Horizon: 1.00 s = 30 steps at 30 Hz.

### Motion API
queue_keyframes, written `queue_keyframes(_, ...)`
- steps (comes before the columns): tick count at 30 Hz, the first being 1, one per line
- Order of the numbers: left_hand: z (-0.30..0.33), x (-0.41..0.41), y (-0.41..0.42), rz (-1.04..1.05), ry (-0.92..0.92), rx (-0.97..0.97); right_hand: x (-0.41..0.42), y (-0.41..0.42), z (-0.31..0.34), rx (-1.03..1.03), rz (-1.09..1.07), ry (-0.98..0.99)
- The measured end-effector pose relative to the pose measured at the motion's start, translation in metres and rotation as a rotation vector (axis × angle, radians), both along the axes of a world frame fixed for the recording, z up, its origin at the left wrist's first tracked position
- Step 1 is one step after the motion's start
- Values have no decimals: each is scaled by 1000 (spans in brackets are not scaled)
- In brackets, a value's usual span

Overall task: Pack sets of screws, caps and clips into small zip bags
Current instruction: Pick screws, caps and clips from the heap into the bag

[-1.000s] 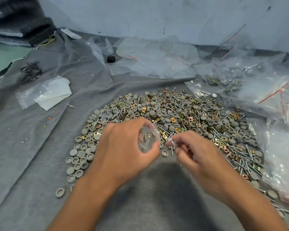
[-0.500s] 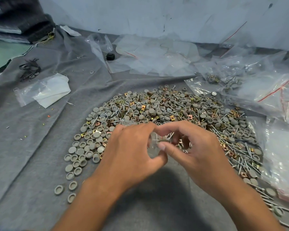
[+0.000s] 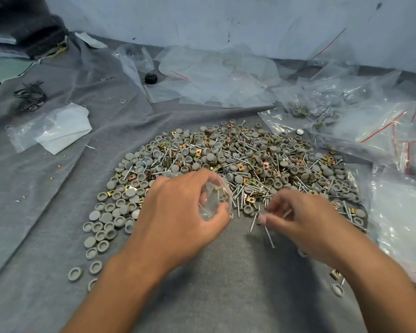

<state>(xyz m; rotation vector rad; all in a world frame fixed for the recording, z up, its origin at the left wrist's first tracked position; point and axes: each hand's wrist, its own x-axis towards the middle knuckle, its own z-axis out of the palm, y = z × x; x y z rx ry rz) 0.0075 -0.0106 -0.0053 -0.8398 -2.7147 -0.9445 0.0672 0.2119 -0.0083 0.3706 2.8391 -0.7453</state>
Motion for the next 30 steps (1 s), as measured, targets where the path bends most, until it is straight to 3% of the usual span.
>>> queue_keyframes(2, 0, 0, 1, -10, -7, 0, 3, -5, -8, 91, 20, -117)
queue_keyframes(14, -1, 1, -1, -31, -21, -10, 6, -13, -18, 196, -28, -43)
queue_keyframes(16, -1, 2, -1, -35, -12, -16, 5, -10, -13, 5, -40, 127)
queue_keyframes(19, -2, 2, 2, -32, 8, -14, 1, -29, 6, -601, 54, 424)
queue_keyframes(21, -2, 3, 3, -40, 8, -27, 0, -46, 11, -734, 118, 537)
queue_keyframes(25, 1, 4, 4, -48, 11, -42, -3, -62, 3, -490, 153, 693)
queue_keyframes(30, 2, 4, 4, -33, -10, -17, -7, -66, -5, -314, 135, 710)
